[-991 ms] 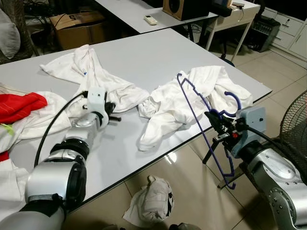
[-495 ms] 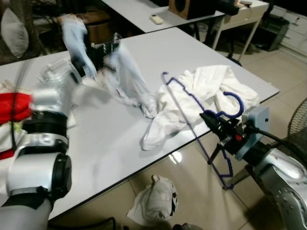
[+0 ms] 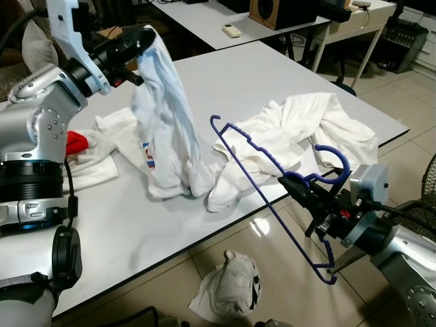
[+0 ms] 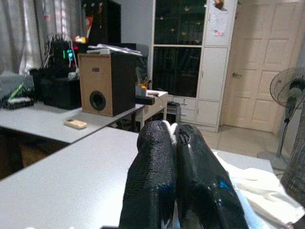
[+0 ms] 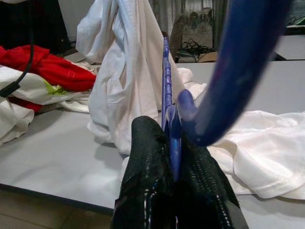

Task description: Hang hanger

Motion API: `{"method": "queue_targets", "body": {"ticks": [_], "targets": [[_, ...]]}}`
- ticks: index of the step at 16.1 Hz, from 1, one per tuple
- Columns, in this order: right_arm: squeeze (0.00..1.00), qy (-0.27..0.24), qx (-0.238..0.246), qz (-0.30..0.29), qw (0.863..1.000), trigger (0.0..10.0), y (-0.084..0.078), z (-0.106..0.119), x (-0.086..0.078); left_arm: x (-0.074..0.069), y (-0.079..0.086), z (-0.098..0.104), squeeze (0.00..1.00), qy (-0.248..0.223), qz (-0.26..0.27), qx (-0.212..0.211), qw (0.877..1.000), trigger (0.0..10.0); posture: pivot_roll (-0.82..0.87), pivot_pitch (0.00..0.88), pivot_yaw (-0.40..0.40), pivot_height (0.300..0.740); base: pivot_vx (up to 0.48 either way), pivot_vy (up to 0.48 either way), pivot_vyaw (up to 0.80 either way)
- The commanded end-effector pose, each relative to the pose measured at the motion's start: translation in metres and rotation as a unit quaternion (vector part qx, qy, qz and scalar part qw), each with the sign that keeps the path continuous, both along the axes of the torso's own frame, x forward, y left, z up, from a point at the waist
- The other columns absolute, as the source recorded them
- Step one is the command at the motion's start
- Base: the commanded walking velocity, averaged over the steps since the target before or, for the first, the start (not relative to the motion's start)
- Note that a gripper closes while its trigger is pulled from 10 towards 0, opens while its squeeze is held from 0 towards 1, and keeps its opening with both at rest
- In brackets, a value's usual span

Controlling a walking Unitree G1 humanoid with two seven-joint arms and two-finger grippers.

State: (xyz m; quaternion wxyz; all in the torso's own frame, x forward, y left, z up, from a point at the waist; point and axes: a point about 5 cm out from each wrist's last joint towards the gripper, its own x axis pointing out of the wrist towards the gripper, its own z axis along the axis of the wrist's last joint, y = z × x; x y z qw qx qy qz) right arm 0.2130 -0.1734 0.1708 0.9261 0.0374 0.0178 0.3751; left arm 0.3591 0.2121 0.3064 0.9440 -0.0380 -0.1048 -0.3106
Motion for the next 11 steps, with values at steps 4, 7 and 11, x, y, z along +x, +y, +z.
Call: {"method": "queue_targets", "body": {"ticks": [4,7,11], "targets": [[0.00,-0.016,0.000,-0.142,0.990,10.0,-0.031,0.003,0.026,0.015,-0.024,-0.080,1.00,0.151,0.064,0.076,0.983,10.0,-0.12,0.000,0.045,0.740,0.000,0.000,0.00],[0.00,-0.018,0.009,-0.132,0.991,10.0,-0.027,0.005,0.023,0.019,-0.042,-0.094,1.00,0.174,0.086,0.083,0.977,10.0,-0.13,0.000,0.044,0.740,0.000,0.000,0.00],[0.00,-0.010,-0.001,-0.124,0.992,10.0,-0.024,0.001,0.017,0.024,-0.035,-0.097,1.00,0.121,0.110,0.169,0.972,10.0,-0.15,0.000,0.051,0.740,0.000,0.000,0.00]]}}
